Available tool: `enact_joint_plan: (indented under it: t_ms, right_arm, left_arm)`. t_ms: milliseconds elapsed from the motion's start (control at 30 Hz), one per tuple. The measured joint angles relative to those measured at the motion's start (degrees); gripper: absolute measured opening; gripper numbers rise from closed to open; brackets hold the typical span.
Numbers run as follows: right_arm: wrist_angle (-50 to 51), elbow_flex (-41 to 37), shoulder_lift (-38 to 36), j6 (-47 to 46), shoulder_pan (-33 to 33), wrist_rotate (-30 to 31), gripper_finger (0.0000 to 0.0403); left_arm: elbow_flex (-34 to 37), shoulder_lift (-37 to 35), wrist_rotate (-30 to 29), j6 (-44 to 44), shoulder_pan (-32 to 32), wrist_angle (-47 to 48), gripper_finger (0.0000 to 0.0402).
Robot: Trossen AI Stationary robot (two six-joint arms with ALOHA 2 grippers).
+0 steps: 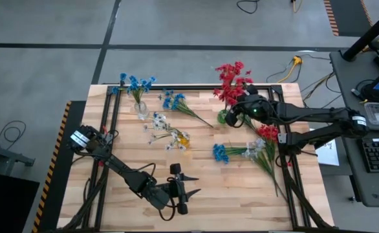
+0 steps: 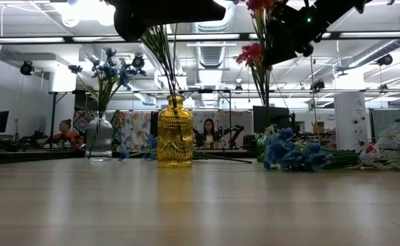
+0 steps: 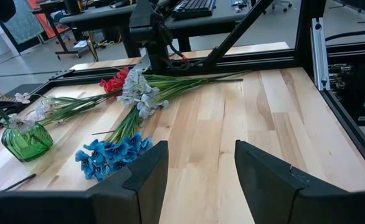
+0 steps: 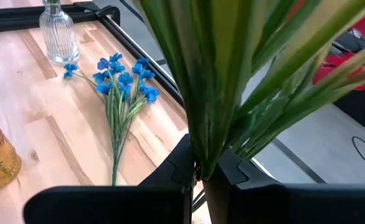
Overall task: Sort flowers into vase by color
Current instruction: Put the left red flowers into the green vase
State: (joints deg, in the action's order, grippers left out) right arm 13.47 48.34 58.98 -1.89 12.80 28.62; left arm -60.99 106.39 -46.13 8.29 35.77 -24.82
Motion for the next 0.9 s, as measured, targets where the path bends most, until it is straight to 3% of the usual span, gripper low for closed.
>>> enact_joint_plan:
  t_ms: [700,900]
  right_arm:
    - [2.1,0.0,1.1,-1.4,0.0,0.0,0.0015]
    - [2.8,0.0,1.1,-2.2,0.0,1.4,0.0062]
  left_arm:
    - [0.0,0.0,0.0,0.0,0.0,0.0,0.0171]
    - [0.0,0.0,0.0,0.1,0.0,0.0,0.0171]
